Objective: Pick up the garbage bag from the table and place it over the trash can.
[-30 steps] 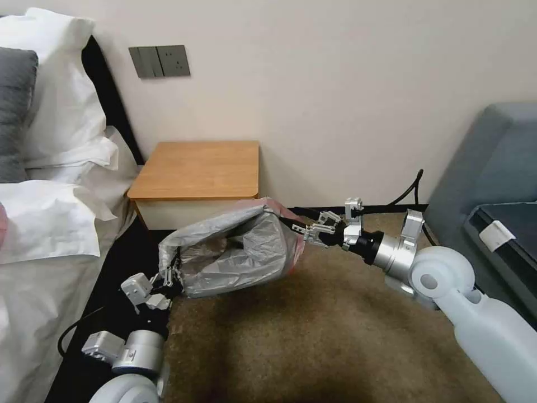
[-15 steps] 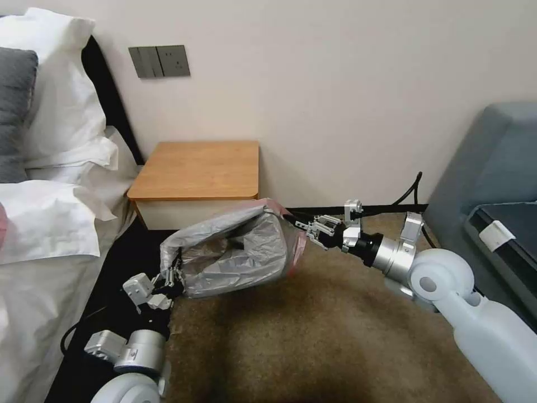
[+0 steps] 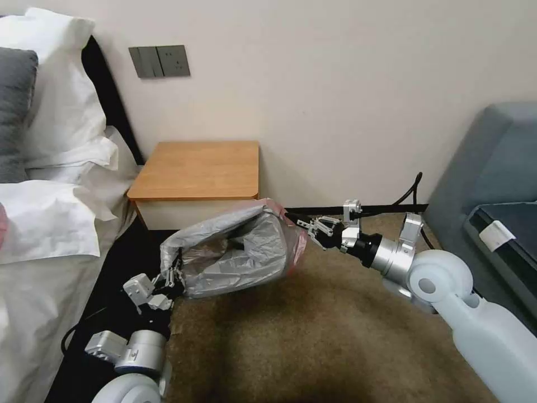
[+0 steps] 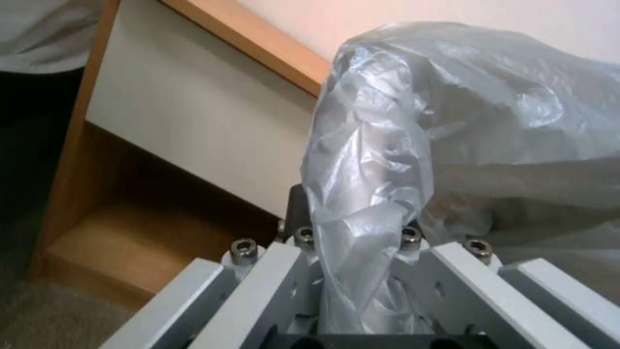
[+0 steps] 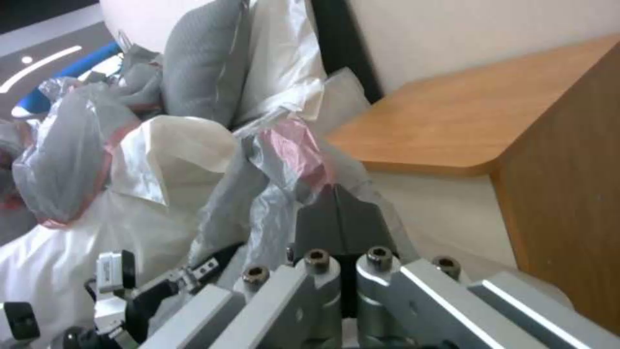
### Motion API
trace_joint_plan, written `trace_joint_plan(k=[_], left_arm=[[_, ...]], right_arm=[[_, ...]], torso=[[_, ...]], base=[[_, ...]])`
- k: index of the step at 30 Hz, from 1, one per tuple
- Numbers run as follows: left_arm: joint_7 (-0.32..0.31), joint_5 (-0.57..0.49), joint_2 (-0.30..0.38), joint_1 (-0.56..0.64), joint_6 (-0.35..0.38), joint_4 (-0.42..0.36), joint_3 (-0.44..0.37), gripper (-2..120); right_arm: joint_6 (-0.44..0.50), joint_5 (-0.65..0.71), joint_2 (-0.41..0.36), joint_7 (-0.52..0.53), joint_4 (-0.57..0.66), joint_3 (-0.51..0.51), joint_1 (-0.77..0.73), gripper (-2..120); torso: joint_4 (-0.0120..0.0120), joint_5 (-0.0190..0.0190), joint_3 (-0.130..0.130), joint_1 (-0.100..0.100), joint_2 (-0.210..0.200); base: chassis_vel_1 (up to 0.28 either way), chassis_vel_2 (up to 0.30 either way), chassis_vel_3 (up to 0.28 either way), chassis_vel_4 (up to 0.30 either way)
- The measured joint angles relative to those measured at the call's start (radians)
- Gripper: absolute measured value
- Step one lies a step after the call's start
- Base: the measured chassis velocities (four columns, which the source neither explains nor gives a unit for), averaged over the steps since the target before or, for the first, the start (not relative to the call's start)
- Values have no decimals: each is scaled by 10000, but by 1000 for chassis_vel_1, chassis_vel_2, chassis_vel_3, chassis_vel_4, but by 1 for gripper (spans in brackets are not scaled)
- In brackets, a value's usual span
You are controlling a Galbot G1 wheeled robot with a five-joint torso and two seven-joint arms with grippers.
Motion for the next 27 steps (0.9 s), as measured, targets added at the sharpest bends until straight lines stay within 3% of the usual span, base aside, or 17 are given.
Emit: trace_joint_plan(k=[13,23,25,26,27], left_arm=[[238,646,-79,119,-181,87,138,5],[248,419,-61,104,-206,85,47,5],[250,370,-43,93,-201,85,25,5],[258,316,-26,78,-190,84,11,5],[258,316,-26,78,-190,84,11,5]], right_arm=[[220,320,288,1397,101,-303,519,0],[49,674,-69,1249,189,-2,492,0],[27,757,-232,1101,245,47,436,6],[3,853,-447,897,314,85,330,17],[3,853,-447,897,314,85,330,17]], torso=[[2,-1,0,1,0],[1,0,0,0,0],[0,-1,0,0,0],[-1,0,0,0,0],[-1,0,0,0,0]], base=[[0,0,0,0],[0,0,0,0],[0,0,0,0],[0,0,0,0],[0,0,0,0]])
